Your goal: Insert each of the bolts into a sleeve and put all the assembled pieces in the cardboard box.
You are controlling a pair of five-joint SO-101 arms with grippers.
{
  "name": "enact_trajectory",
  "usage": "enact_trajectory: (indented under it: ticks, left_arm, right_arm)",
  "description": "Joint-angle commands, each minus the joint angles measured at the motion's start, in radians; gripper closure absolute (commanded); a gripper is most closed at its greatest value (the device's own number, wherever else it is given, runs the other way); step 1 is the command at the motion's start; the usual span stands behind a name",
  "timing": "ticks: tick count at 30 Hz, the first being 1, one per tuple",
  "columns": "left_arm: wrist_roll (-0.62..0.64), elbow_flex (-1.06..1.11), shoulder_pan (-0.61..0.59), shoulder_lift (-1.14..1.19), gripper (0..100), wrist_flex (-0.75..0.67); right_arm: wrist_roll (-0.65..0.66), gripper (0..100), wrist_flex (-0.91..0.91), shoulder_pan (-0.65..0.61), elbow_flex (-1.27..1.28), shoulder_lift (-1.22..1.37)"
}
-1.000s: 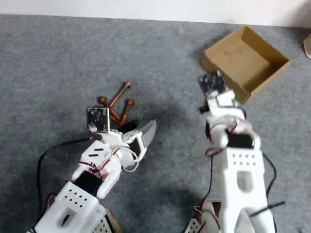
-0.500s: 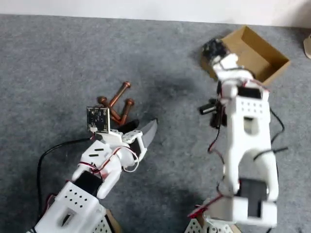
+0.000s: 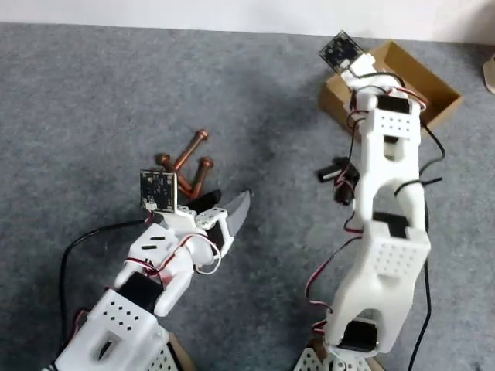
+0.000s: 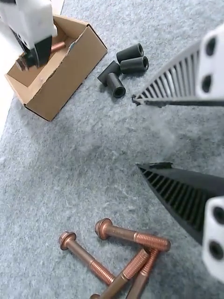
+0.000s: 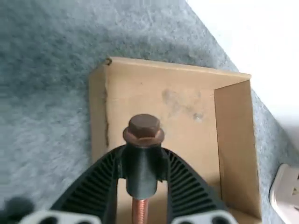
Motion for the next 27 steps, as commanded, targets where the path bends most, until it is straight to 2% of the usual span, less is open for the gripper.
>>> enact_trajectory:
  ticks: [1,9,13,16,19,21,25,27]
  left_arm:
    - [-0.011,-0.002,-0.005,-0.005,81,-0.025]
    - [-0.012,-0.002,-0.004,-0.005,81,-0.026]
    - [-0.012,-0.001,-0.004,-0.005,81,-0.026]
    - [-0.012,-0.001,-0.004,-0.005,81,-0.026]
    - [-0.012,-0.001,-0.004,-0.005,81,-0.026]
    - [-0.014,-0.002,-0.004,-0.005,81,-0.026]
    - [-0.014,-0.004,-0.005,-0.005,81,-0.026]
    - [-0.014,-0.004,-0.007,-0.005,81,-0.026]
  right_arm:
    - [0.032,99.5,0.002,0.022,-0.170,0.042]
    - [0.029,99.5,0.004,0.091,-0.346,0.209]
    - [0.023,99.2,0.087,0.096,-0.360,0.240]
    - [-0.069,97.5,0.108,0.091,-0.361,0.225]
    - [-0.150,87.3,0.134,0.085,-0.360,0.203]
    - [-0.160,82.1,0.191,0.073,-0.360,0.193]
    - [-0.175,85.4,0.300,0.038,-0.361,0.157]
    - [-0.236,86.1,0.326,0.025,-0.361,0.127]
